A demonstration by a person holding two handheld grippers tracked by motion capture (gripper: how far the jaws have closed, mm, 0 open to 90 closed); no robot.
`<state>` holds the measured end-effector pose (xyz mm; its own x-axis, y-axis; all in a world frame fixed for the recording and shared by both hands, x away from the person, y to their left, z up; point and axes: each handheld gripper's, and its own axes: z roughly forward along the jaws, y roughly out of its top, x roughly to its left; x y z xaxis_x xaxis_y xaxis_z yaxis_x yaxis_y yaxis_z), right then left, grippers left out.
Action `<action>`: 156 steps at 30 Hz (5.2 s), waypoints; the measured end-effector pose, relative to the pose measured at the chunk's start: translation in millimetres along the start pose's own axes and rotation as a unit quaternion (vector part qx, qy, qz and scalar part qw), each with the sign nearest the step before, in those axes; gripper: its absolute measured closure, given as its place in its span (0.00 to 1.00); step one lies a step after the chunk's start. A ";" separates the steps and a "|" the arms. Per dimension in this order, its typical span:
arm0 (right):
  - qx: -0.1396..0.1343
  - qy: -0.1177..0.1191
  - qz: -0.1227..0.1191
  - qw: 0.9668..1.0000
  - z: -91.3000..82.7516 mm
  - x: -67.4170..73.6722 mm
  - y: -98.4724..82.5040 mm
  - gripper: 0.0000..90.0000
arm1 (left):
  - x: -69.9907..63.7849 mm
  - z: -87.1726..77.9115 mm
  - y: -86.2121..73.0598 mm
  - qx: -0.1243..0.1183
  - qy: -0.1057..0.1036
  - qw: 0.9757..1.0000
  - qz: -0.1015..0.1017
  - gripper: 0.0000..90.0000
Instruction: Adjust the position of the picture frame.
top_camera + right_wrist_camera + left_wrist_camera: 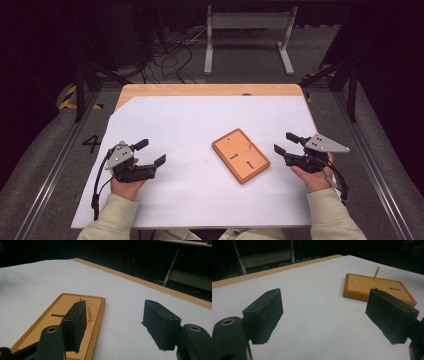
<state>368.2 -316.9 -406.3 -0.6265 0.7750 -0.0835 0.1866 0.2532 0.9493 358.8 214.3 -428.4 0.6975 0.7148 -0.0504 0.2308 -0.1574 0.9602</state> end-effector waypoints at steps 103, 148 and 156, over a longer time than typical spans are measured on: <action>0.306 0.065 0.033 0.949 68.6 -1.0 -10.0 1.00 | 4.3 8.8 -3.5 0.026 -0.001 1.000 -0.014 0.16; 0.302 0.214 -0.057 0.927 120.4 89.4 36.0 1.00 | 3.0 -2.8 -9.2 0.036 0.013 0.999 -0.018 0.16; 0.267 0.214 -0.075 0.937 127.4 80.9 75.3 1.00 | 1.9 -22.0 -15.5 0.034 0.034 0.999 -0.023 0.16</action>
<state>427.9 -161.4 -380.2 -0.9009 0.4326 0.0344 0.3523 0.6828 0.6400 341.6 233.1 -437.3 0.6375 0.7671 -0.0722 0.3086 -0.1683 0.9362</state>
